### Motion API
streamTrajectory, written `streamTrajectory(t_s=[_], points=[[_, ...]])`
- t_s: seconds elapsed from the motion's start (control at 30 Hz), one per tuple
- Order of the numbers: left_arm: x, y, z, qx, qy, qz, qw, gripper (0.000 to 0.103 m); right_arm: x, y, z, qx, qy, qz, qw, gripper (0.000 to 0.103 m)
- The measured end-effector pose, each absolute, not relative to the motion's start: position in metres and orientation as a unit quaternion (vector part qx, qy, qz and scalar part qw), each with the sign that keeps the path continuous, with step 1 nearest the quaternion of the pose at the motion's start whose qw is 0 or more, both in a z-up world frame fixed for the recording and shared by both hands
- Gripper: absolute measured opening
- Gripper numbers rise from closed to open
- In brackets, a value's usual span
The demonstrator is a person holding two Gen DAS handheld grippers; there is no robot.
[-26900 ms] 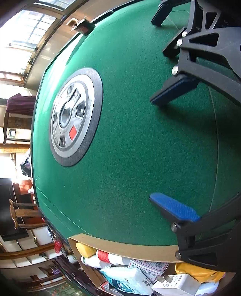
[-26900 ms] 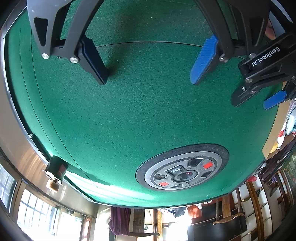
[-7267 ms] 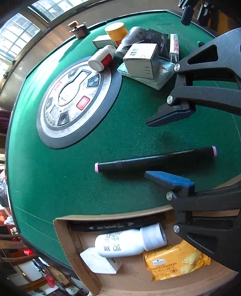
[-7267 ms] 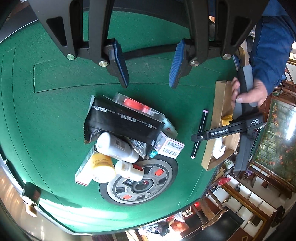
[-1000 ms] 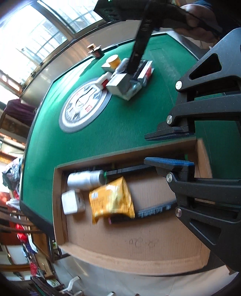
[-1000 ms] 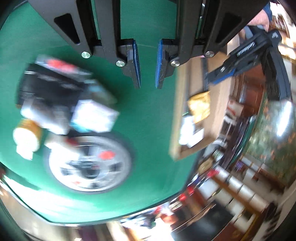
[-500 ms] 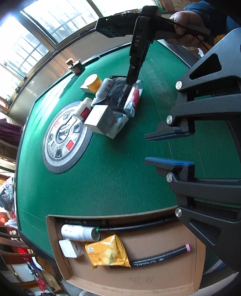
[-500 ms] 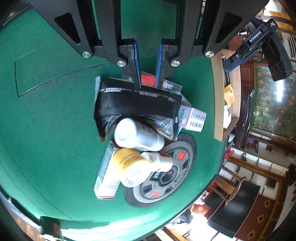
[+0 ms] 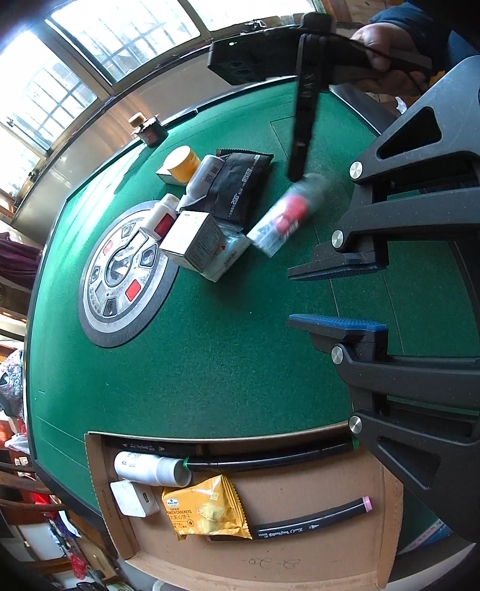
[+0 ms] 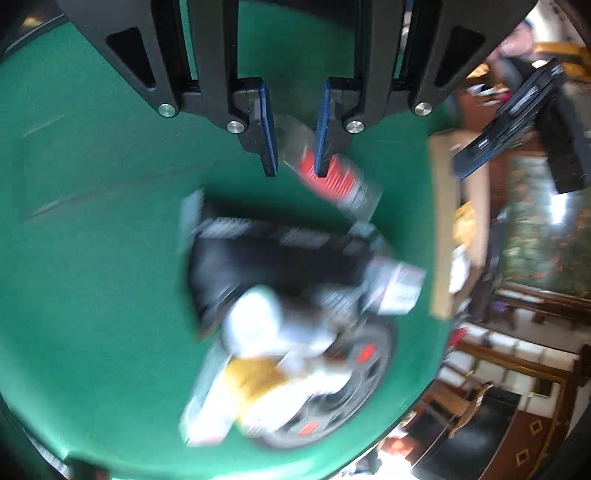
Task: Organize objects
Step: 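Grasp the clear red-printed packet with the left gripper while the right gripper grasps the black snack bag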
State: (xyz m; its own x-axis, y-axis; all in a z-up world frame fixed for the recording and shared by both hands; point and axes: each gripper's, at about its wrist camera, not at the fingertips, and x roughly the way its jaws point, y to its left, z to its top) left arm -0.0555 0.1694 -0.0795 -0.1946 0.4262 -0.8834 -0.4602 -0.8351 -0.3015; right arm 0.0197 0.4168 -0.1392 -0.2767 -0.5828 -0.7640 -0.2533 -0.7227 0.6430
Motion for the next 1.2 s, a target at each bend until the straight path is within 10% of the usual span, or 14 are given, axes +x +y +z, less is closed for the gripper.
streamTrajectory(t_s=[0.17, 0.33, 0.53, 0.77, 1.03, 1.2], points=[[-0.055, 0.166, -0.08, -0.567, 0.014, 0.773, 0.284, 0.016, 0.006, 0.408, -0.105, 0.561, -0.248, -0.782, 0.108, 0.024], [-0.052, 0.163, -0.084, -0.573, 0.016, 0.769, 0.281, 0.016, -0.011, 0.395, -0.087, 0.548, -0.022, -0.832, 0.087, 0.057], [-0.049, 0.161, -0.084, -0.573, 0.016, 0.771, 0.277, 0.016, -0.031, 0.379, -0.102, 0.557, 0.11, -0.813, 0.131, 0.063], [-0.045, 0.16, -0.085, -0.577, 0.014, 0.77, 0.271, 0.016, -0.046, 0.377, -0.135, 0.594, 0.144, -0.778, 0.147, 0.062], [-0.042, 0.177, -0.086, -0.591, -0.005, 0.743, 0.315, 0.016, -0.025, 0.406, -0.119, 0.595, -0.014, -0.799, 0.081, 0.031], [-0.04, 0.21, -0.094, -0.612, -0.005, 0.71, 0.348, 0.047, 0.008, 0.43, -0.117, 0.589, -0.07, -0.805, 0.01, 0.031]])
